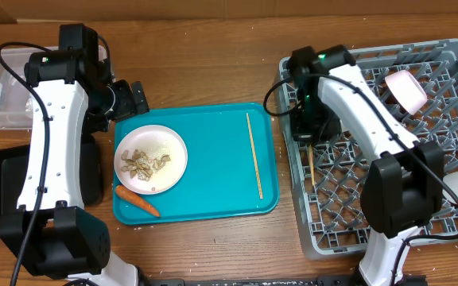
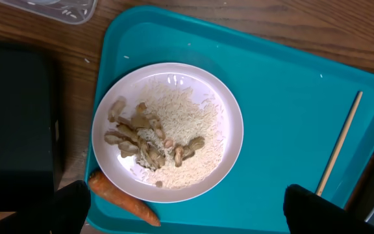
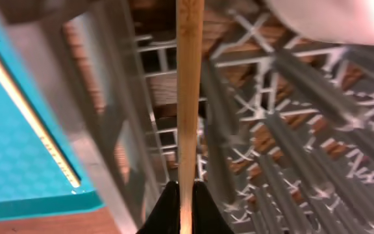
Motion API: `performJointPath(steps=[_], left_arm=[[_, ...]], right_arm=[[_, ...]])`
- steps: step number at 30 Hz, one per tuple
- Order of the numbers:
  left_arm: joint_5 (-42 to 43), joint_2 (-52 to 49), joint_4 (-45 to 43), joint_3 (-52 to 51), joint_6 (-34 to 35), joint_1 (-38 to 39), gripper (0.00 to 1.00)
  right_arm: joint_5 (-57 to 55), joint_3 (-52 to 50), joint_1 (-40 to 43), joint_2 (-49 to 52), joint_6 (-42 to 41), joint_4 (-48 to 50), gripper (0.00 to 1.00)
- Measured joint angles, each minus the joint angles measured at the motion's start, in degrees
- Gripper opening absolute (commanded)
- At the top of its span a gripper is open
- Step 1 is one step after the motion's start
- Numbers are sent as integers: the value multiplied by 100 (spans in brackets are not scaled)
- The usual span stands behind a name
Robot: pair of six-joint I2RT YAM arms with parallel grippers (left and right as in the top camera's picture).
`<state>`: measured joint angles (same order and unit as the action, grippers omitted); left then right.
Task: Sort waste into correct bins and load items into the dishwasher
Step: 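Carry the chopstick right and drop it into the rack, then return the right gripper to the tray and grasp the second chopstick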
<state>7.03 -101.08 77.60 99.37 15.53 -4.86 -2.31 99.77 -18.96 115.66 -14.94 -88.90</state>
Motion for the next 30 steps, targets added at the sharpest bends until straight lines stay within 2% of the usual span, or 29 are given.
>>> performJointPath(steps=[14, 19, 21, 25, 30], left_arm=[[0, 0, -2, 0, 0, 0, 97], [0, 0, -2, 0, 0, 0, 97], [0, 0, -4, 0, 0, 0, 97], [0, 0, -2, 0, 0, 0, 97], [0, 0, 28, 0, 0, 0, 97]], right_arm=[[61, -734, -20, 0, 20, 122, 4], [57, -737, -20, -4, 105, 179, 9], [57, -723, -20, -37, 153, 205, 15], [55, -323, -20, -188, 254, 192, 56], [48, 623, -20, -551, 302, 236, 56]])
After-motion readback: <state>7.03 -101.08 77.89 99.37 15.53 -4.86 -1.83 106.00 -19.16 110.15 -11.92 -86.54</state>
